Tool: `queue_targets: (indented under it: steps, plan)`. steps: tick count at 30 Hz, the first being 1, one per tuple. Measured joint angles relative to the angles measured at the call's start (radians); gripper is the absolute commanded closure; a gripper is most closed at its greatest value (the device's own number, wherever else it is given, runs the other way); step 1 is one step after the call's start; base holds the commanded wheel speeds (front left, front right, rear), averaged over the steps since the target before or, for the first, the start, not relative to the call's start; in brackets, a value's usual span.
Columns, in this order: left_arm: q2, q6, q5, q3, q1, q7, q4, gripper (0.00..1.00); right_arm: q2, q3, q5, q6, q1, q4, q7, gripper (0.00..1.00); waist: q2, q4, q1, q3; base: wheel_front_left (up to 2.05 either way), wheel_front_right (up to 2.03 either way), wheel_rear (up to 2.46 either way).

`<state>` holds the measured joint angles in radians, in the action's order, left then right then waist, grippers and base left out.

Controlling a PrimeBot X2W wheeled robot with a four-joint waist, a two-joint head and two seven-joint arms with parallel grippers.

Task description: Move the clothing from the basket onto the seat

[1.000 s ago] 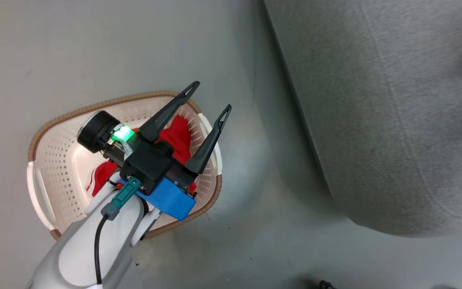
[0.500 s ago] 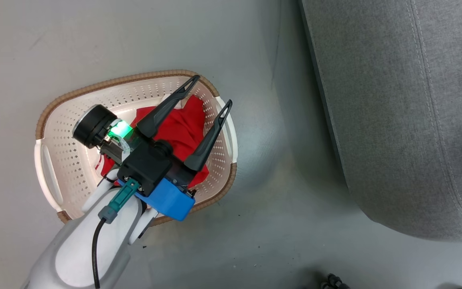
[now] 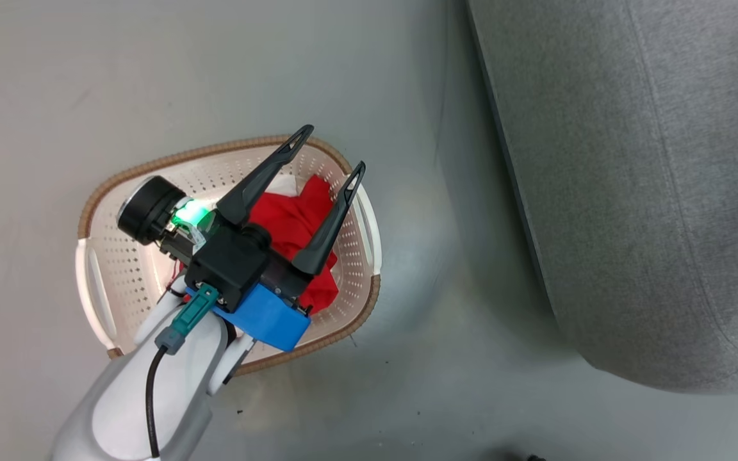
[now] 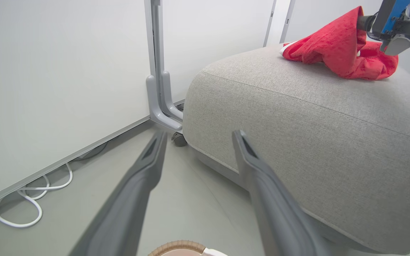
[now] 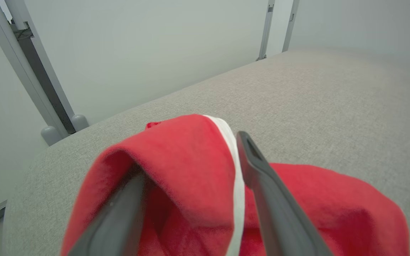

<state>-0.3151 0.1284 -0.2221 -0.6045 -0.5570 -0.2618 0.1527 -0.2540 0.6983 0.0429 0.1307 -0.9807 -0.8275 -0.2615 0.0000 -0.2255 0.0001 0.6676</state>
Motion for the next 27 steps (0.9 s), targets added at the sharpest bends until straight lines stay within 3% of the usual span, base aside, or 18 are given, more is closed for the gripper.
queue_targets:
  steps: [10,17,27]
  plan:
    - [0.068,0.0,-0.04,0.046,0.095,0.0,0.032,0.0,0.017,-0.13,-0.045,0.0,0.198,0.064,-0.001,0.0,0.0,0.015,-0.0001,-0.14,0.0,0.0,0.0]
    - [0.118,0.001,-0.059,0.129,0.208,0.0,0.051,0.0,0.08,-0.225,-0.065,0.0,0.351,0.145,-0.001,0.0,0.0,0.027,-0.0002,-0.281,0.0,0.0,0.0]
    - [0.177,0.001,-0.058,0.27,0.356,0.0,0.082,0.0,0.17,-0.379,0.003,0.0,0.581,0.341,0.021,0.0,0.0,0.047,-0.0003,-0.473,0.0,0.0,0.0]
